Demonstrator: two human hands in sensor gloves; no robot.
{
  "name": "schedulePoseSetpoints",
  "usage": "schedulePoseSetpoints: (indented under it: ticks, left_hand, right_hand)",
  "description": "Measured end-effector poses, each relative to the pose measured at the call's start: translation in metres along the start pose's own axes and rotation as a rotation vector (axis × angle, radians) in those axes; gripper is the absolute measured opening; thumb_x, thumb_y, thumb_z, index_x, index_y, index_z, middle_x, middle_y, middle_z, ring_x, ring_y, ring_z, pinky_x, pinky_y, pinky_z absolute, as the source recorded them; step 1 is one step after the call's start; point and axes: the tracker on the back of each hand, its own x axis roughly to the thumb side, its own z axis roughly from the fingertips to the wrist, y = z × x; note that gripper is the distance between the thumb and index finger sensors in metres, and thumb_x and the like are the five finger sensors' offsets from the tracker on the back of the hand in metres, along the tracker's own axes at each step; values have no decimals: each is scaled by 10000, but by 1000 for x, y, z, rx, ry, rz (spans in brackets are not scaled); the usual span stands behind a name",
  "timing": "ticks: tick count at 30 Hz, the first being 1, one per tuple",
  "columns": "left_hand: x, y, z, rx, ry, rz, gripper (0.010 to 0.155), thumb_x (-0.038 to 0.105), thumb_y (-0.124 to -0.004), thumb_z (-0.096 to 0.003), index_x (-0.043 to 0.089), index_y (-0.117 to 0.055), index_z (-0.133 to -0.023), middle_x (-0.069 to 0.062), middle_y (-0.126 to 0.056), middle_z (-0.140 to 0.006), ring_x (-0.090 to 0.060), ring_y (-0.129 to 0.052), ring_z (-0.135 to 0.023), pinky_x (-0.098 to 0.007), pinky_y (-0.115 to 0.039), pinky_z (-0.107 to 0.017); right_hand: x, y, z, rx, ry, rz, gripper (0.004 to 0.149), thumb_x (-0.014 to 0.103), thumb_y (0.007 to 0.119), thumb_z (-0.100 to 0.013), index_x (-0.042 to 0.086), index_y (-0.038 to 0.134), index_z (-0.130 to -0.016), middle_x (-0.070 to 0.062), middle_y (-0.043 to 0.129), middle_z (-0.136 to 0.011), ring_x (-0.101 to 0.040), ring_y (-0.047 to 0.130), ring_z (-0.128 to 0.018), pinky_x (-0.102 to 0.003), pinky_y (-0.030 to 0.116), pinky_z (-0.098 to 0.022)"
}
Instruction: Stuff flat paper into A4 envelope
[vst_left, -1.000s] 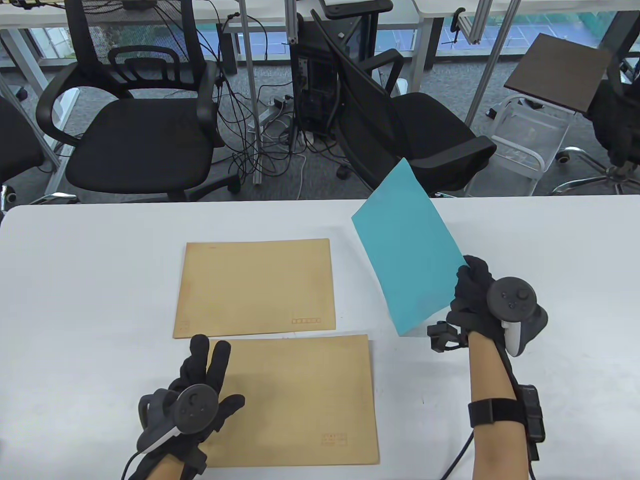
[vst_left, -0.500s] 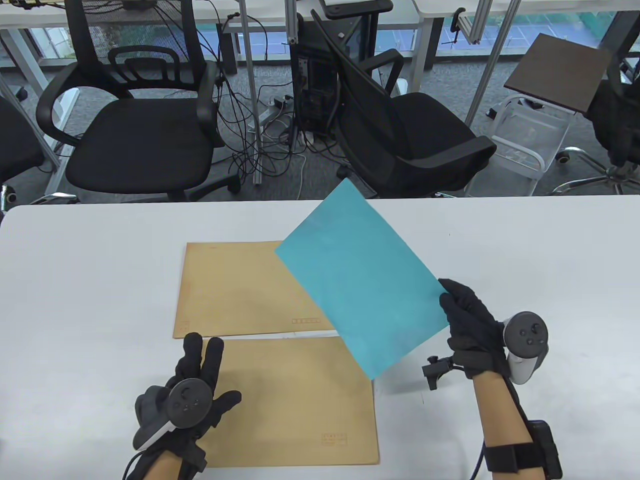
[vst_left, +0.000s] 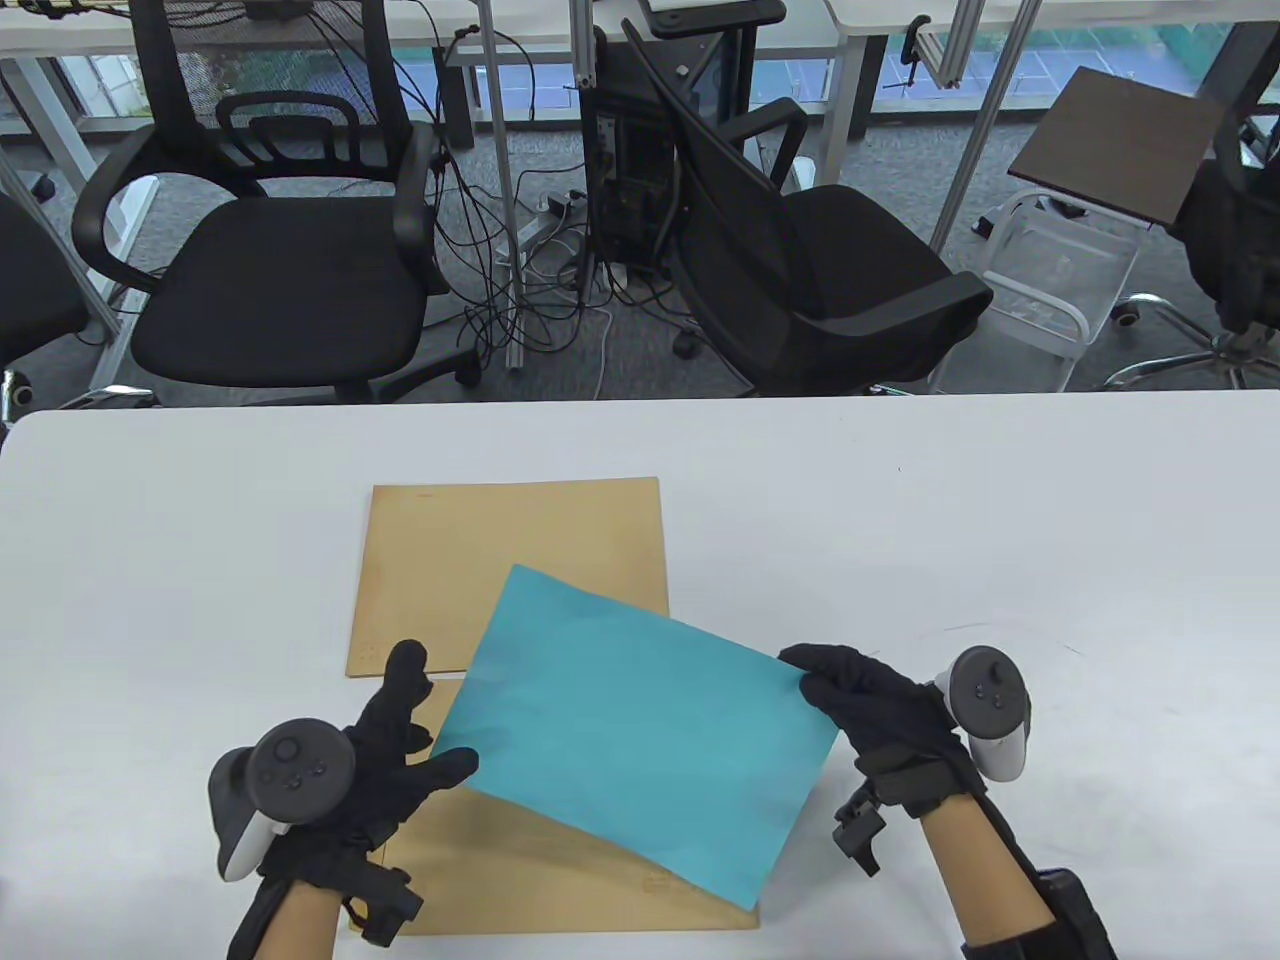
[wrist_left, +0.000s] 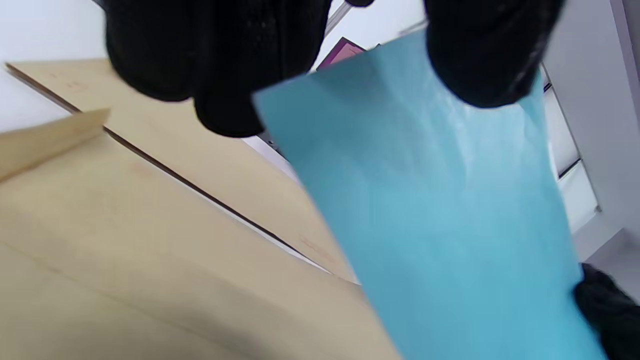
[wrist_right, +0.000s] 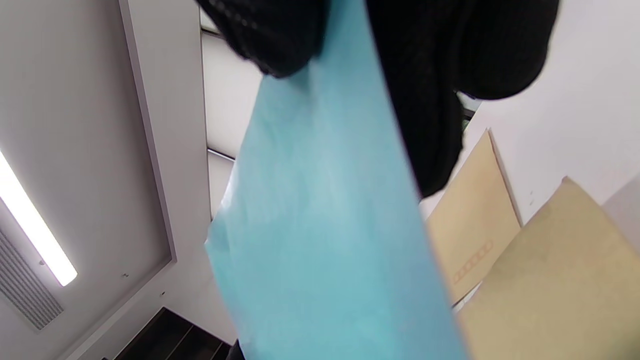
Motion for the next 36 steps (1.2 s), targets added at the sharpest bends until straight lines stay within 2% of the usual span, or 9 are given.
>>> schedulePoseSetpoints:
  ticks: [2, 5, 8, 12, 17, 23, 27, 29, 36]
  left_hand:
    - [2, 0, -2, -41, -5, 84, 737, 478, -830, -453, 241, -580, -1105, -158, -852, -956, -330, -1029, -618, -422, -862, -440]
    - [5, -2, -3, -79, -27, 167, 603, 371, -819, -488, 219, -682, -1055, -134, -931, -861, -291, -1056, -546, -396, -882, -394]
    - [7, -1, -1, -48, -37, 195, 473, 284, -800, -495, 208, -805, -962, -120, -992, -750, -275, -1075, -458, -370, -901, -345]
    - [6, 4, 3, -15, -29, 270, 454, 257, -801, -486, 179, -834, -932, -151, -989, -725, -266, -1077, -422, -357, -913, -325]
    - [3, 18, 11, 19, -11, 300, 439, 234, -804, -479, 158, -857, -908, -180, -983, -715, -261, -1084, -386, -348, -923, -299]
    - [4, 36, 20, 51, 40, 215, 436, 223, -806, -474, 144, -865, -899, -194, -979, -710, -262, -1085, -370, -348, -926, -285]
    - [6, 53, 27, 98, 74, 196, 433, 214, -808, -472, 139, -869, -894, -198, -979, -708, -259, -1088, -359, -345, -928, -277]
    - [7, 63, 32, 134, 85, 210, 432, 213, -807, -474, 136, -867, -895, -199, -978, -709, -255, -1091, -354, -340, -932, -271]
    - [13, 87, 47, 221, 148, 177, 432, 208, -806, -471, 131, -868, -892, -207, -972, -712, -259, -1088, -352, -343, -930, -270]
  right_hand:
    - [0, 5, 0, 17, -5, -11, 392, 153, 700, -549, 79, 770, -928, -283, 883, -786, -346, 1024, -422, -610, 701, -521]
    - [1, 8, -1, 26, -14, -11, 392, 152, 699, -550, 80, 768, -930, -283, 882, -789, -347, 1023, -427, -612, 699, -523]
    - [4, 9, 0, 19, -19, 29, 396, 158, 698, -554, 84, 760, -938, -275, 881, -797, -350, 1024, -438, -616, 694, -528]
    - [9, 12, 4, 17, -23, 98, 481, 176, 704, -565, 56, 661, -1028, -279, 823, -878, -365, 1004, -530, -647, 658, -550]
    - [6, 19, 12, 61, 17, 281, 771, 288, 738, -570, -21, 346, -1158, -357, 602, -1037, -499, 867, -758, -704, 570, -587]
    - [0, 42, 20, 203, 19, 533, 1047, 543, 746, -534, 53, 54, -1150, -410, 236, -1139, -696, 415, -988, -829, 303, -602]
    - [1, 54, 21, 374, 81, 820, 1122, 633, 722, -507, 111, -88, -1083, -366, 29, -1144, -705, 102, -1019, -842, 22, -524]
    - [-1, 60, 22, 425, 91, 924, 1135, 645, 725, -494, 107, -98, -1061, -367, 30, -1139, -704, 93, -1015, -839, 20, -521]
    - [-15, 89, 19, 566, 118, 1005, 1010, 600, 705, -527, 160, 13, -1117, -341, 54, -1154, -656, 36, -1014, -824, -14, -514]
